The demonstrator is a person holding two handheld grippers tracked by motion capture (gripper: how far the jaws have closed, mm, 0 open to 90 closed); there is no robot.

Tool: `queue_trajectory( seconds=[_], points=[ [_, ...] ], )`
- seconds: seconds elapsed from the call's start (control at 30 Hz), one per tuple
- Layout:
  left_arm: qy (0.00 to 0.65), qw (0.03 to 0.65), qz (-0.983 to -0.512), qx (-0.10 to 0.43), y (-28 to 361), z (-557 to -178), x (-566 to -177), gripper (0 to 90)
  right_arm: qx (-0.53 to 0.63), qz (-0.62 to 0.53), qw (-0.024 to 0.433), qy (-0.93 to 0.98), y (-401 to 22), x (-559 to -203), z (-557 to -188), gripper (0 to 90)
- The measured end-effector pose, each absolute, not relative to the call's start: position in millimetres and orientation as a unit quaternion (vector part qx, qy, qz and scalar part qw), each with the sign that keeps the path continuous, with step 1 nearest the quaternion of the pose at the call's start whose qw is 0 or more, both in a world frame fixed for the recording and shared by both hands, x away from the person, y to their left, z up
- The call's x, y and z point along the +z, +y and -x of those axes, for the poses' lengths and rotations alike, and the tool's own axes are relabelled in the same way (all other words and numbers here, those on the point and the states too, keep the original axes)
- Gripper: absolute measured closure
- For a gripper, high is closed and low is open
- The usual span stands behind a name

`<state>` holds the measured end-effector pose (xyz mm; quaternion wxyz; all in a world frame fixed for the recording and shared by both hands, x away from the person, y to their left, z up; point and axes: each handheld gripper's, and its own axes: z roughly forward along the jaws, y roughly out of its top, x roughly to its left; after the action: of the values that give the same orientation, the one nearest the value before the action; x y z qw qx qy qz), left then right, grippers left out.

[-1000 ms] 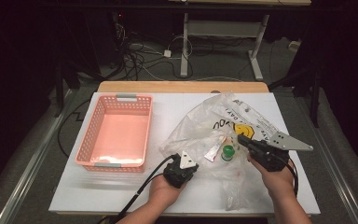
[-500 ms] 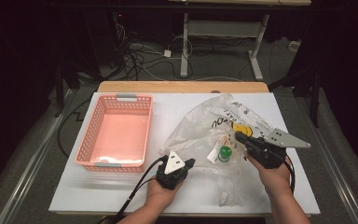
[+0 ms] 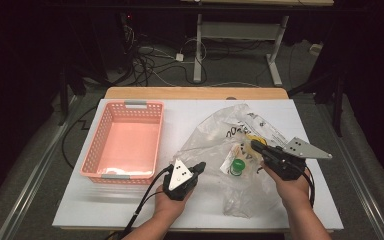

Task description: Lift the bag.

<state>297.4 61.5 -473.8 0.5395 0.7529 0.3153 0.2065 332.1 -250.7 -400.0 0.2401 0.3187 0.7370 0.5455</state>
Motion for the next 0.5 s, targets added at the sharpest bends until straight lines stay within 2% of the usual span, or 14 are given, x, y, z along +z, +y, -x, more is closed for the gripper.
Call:
queue_trajectory(
  seconds=[0.5],
  points=[
    [0.307,0.581,-0.697,0.287,71.7,-304.6,-429.4,88.5,0.561,-0.306,0.236,0.732,-235.1,-399.5,-346.4,90.0]
  ],
)
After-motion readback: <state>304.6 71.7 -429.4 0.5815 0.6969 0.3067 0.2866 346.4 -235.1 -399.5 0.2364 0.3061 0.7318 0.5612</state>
